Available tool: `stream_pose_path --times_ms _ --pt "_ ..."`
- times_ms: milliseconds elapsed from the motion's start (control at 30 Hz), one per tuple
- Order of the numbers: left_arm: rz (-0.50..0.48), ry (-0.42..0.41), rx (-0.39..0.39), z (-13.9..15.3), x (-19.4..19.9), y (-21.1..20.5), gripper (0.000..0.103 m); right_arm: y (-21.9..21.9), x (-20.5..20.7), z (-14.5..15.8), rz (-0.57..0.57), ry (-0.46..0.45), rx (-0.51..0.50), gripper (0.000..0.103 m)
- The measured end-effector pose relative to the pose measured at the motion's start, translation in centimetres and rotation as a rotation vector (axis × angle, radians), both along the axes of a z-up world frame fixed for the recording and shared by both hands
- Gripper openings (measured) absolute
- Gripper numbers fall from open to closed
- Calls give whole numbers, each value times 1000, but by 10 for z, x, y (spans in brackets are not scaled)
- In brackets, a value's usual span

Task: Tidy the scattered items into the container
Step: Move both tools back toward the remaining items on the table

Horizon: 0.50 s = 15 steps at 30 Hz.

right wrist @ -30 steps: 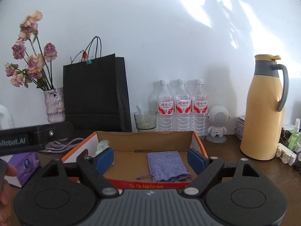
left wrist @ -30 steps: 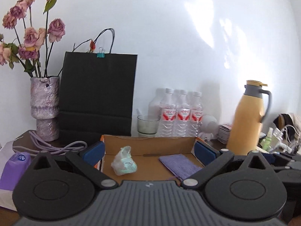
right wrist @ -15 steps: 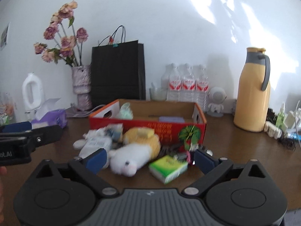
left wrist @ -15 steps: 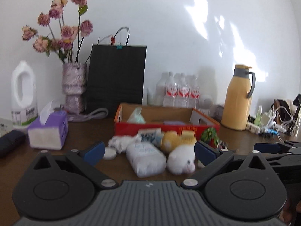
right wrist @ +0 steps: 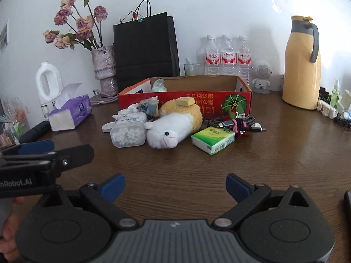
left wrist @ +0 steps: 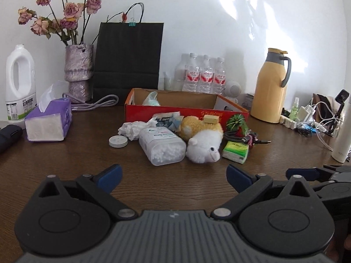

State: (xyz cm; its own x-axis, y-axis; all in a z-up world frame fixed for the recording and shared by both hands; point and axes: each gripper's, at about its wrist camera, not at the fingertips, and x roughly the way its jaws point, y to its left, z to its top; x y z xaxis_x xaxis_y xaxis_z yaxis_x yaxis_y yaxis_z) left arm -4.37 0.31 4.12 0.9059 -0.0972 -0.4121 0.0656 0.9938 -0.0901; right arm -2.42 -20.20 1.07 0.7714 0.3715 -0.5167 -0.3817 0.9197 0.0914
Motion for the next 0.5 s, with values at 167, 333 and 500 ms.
stream_pose_path --times_ms 167,333,500 --pt "5 30 -5 -4 15 5 103 -1 20 -3 -20 32 -12 99" --pt "-21 34 17 -5 35 3 103 -1 48 0 -37 47 -7 99" --pt "-40 92 21 -7 76 1 103 3 79 0 -68 56 -23 98"
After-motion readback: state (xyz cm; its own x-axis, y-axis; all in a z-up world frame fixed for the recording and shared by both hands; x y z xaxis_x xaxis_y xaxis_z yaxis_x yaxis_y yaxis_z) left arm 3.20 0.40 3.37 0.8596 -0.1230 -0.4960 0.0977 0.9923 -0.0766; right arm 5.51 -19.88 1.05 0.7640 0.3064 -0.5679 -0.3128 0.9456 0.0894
